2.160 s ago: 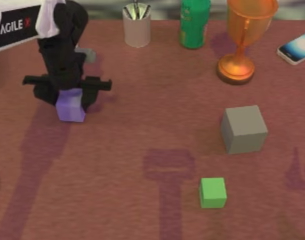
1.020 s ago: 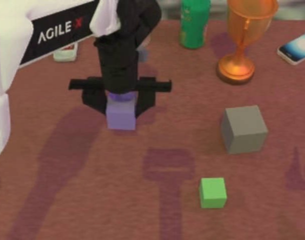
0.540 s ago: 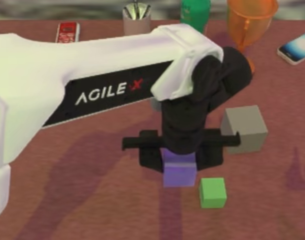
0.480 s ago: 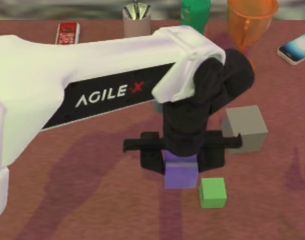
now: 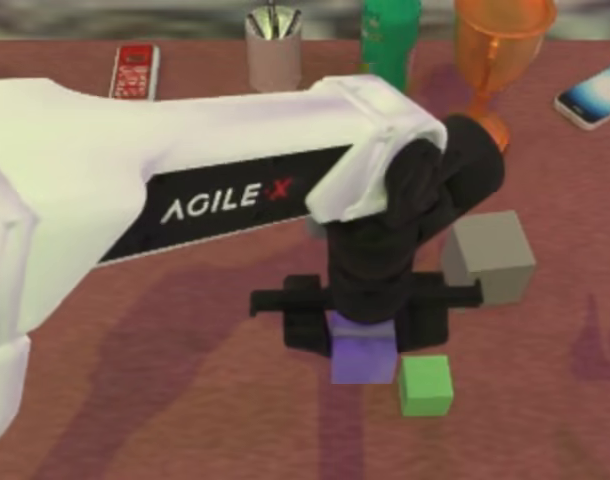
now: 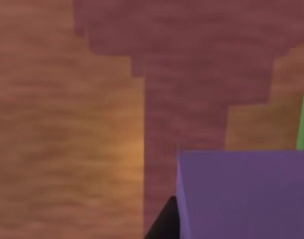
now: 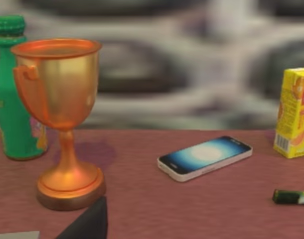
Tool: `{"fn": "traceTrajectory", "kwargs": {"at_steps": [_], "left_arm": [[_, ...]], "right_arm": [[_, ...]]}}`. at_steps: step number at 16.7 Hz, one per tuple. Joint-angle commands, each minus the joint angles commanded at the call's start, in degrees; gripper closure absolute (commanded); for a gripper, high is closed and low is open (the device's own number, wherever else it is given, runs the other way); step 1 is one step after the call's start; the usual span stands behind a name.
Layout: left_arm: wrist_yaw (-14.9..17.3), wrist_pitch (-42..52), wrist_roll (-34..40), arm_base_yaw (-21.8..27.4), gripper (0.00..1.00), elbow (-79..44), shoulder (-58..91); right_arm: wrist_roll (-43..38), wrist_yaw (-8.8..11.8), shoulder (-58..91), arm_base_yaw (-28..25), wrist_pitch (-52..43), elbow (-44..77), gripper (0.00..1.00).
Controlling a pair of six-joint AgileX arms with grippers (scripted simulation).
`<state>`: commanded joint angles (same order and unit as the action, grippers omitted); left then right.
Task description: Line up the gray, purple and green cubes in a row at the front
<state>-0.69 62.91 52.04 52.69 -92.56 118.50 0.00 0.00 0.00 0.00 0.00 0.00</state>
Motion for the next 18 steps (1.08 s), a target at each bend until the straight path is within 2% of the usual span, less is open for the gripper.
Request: {"fn": "traceTrajectory", "kwargs": {"at_steps": [5, 10, 18], "left_arm": [[-0.04, -9.41, 0.17, 0.05, 1.00, 6.76, 2.61], [-0.05, -10.36, 0.21, 0.06, 1.00, 7.57, 2.95], [-0.05, -10.36, 0.21, 0.06, 0.40, 7.57, 2.95]], "right_arm": [[0.00, 0.00, 0.00, 0.00, 0.00, 0.00, 0.00], [0.00, 0.00, 0.00, 0.00, 0.00, 0.00, 0.00], [0.00, 0.00, 0.00, 0.00, 0.00, 0.00, 0.00]]}}
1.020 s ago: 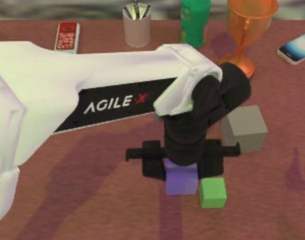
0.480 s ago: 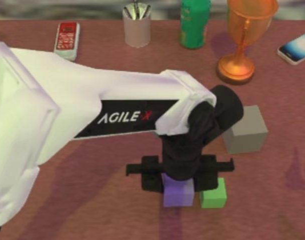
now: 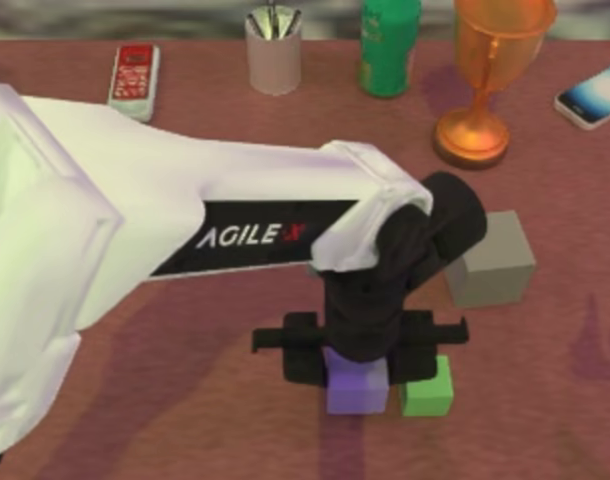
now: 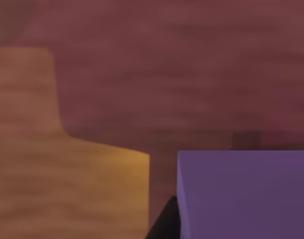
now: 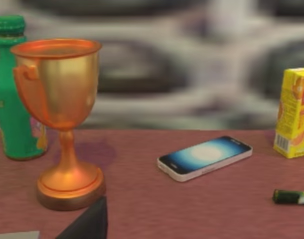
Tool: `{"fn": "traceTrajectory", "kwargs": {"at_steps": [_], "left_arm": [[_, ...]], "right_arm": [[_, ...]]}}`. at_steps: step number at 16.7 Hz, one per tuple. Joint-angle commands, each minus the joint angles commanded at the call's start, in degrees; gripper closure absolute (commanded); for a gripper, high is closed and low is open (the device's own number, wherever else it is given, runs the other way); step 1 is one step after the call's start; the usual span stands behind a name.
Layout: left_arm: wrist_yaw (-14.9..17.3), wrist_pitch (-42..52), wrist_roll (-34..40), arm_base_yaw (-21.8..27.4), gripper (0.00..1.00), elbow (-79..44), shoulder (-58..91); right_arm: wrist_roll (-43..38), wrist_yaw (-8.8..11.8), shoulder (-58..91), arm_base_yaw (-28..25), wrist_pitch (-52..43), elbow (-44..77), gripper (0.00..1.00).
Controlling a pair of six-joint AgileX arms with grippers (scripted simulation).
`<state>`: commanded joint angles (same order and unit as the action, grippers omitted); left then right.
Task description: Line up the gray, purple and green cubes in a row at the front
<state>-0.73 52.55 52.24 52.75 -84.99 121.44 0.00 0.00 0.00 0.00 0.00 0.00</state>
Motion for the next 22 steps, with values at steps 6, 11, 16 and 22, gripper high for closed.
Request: {"fn": "traceTrajectory", "kwargs": {"at_steps": [6, 11, 16, 22], "left_arm": [[0.00, 0.00, 0.00, 0.00, 0.00, 0.00, 0.00], [0.00, 0.00, 0.00, 0.00, 0.00, 0.00, 0.00], [0.03, 1.00, 0.04, -0.03, 0.00, -0.86, -0.31], [-0.05, 12.32, 0.29, -0.70, 0.00, -8.34, -3.70]], "right_arm": [[0.00, 0.00, 0.00, 0.00, 0.00, 0.00, 0.00], [0.00, 0.00, 0.00, 0.00, 0.00, 0.00, 0.00], [0.00, 0.00, 0.00, 0.00, 0.00, 0.00, 0.00], [0.00, 0.00, 0.00, 0.00, 0.00, 0.00, 0.00]]}}
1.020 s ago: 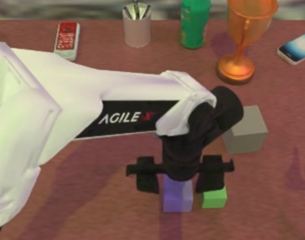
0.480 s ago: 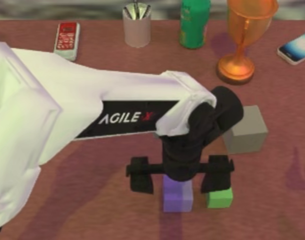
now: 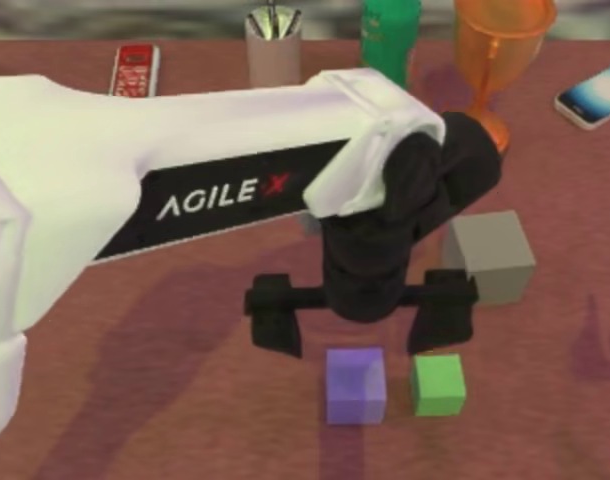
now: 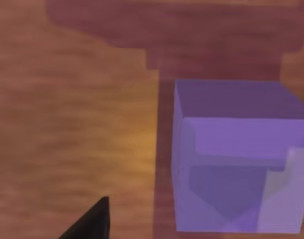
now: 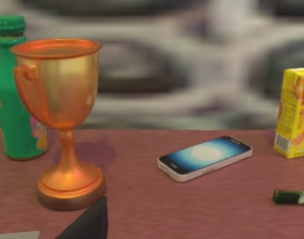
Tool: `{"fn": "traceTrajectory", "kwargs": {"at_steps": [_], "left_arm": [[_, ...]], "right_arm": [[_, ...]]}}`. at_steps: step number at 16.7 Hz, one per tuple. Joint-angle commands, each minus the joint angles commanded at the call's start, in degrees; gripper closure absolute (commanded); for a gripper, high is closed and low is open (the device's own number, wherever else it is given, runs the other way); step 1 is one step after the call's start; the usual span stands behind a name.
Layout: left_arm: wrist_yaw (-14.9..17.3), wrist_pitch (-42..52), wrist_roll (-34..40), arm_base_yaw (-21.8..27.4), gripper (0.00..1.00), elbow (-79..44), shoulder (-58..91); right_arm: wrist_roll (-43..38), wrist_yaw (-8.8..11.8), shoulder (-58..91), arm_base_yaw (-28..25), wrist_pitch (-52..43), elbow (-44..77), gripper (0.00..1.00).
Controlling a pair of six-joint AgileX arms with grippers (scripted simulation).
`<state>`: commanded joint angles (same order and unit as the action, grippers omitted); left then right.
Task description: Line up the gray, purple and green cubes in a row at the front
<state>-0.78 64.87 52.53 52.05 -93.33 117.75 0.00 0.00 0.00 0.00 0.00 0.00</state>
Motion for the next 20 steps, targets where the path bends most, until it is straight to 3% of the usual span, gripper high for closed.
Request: {"fn": "traceTrajectory", "kwargs": {"at_steps": [6, 10, 14, 20], "left_arm": [[0.01, 1.68, 0.00, 0.04, 0.00, -1.18, -0.61], [-0.34, -2.33, -1.46, -3.12, 0.00, 3.40, -6.35], [-0.85, -10.45, -5.61, -10.23, 0.00, 15.51, -20.32], [-0.92, -25.51, -17.09, -24.93, 0.00, 43.78, -49.48]], "right_arm": [[0.00, 0.00, 0.00, 0.00, 0.00, 0.00, 0.00], [-0.96, 0.08, 5.60, -1.39, -3.75, 5.57, 0.00], [-2.96, 0.05, 20.19, -4.25, -12.73, 18.83, 0.00], [-6.93, -0.11, 54.17, -10.07, -32.34, 45.78, 0.00]]}}
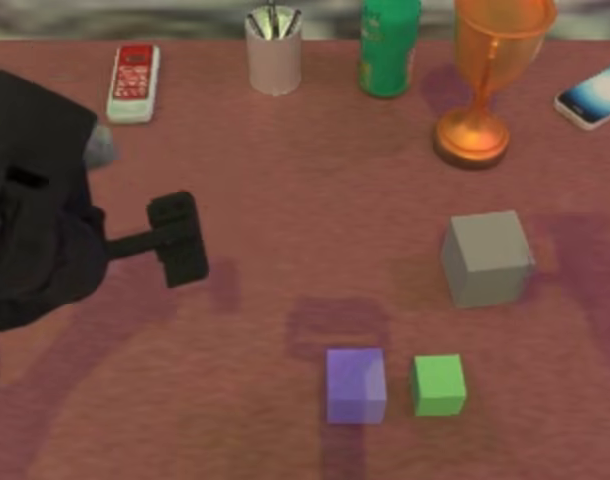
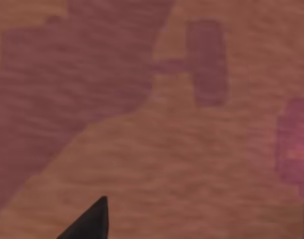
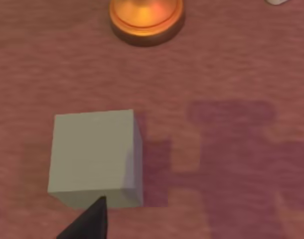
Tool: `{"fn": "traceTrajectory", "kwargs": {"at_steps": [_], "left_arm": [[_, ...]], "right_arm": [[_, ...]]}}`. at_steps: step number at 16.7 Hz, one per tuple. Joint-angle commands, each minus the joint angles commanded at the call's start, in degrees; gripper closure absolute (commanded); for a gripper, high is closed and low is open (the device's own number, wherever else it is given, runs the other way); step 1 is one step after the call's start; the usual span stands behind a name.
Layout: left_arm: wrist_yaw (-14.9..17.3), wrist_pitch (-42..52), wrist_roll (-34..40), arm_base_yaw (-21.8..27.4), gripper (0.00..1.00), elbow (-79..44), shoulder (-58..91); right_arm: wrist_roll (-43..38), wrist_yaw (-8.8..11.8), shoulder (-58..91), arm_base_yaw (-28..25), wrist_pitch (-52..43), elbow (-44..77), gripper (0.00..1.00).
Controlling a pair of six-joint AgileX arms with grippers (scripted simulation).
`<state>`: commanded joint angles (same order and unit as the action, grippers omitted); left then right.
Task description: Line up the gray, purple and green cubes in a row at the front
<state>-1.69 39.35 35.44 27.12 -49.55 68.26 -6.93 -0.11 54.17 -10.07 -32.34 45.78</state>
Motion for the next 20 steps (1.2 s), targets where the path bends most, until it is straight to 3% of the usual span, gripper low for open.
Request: {"fn": "traceTrajectory", "kwargs": {"at_steps": [6, 11, 15, 20], "left_arm": [[0.78, -16.29, -15.82, -14.53, 0.00, 28.23, -33.20], [1.39, -30.26, -28.44, -23.66, 0.00, 43.56, -56.98], [1.66, -38.10, -34.54, -27.69, 0.00, 48.91, -66.90], [1.69, -39.35, -35.44, -28.26, 0.00, 49.55, -68.26]], "right_arm": [[-3.99, -0.03, 36.45, -6.08, -20.05, 27.38, 0.00], [-6.50, 0.00, 57.62, -9.95, -31.74, 45.23, 0.00], [-7.60, -0.01, 65.77, -11.67, -36.36, 53.37, 0.00], [-7.75, -0.02, 66.84, -11.92, -36.96, 54.54, 0.00]]}}
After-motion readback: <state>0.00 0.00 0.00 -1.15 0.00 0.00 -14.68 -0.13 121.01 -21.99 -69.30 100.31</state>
